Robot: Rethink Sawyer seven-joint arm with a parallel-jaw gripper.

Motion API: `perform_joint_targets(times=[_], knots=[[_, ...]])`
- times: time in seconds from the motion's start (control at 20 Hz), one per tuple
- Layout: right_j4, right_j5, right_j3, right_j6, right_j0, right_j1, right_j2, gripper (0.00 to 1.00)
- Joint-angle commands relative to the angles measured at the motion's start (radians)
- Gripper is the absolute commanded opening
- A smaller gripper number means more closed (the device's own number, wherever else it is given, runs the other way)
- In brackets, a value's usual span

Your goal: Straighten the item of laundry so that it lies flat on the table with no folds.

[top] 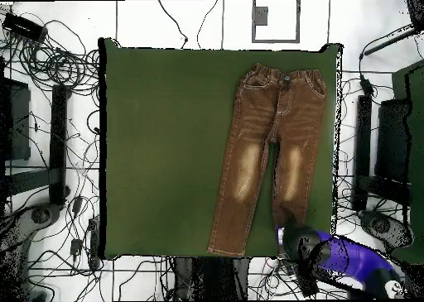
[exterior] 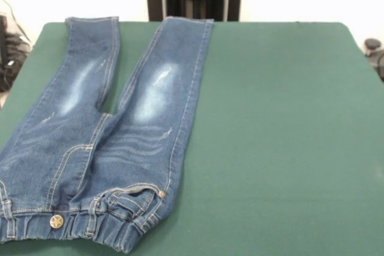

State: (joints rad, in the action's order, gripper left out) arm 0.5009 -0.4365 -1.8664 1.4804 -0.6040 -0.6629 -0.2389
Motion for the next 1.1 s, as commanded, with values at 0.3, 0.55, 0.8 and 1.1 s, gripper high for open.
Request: perform_joint_targets(times=[0.3,0.55,0.8,1.1], knots=[[-0.023,0.237,-0.121,0.024,-0.207,0.006,0.439,1.0],[-0.03,0.188,-0.119,0.053,-0.174,-0.058,0.454,1.0],[-0.05,0.169,-0.078,0.103,-0.105,-0.082,0.45,1.0],[-0.094,0.076,-0.08,0.073,-0.072,-0.173,0.478,1.0]])
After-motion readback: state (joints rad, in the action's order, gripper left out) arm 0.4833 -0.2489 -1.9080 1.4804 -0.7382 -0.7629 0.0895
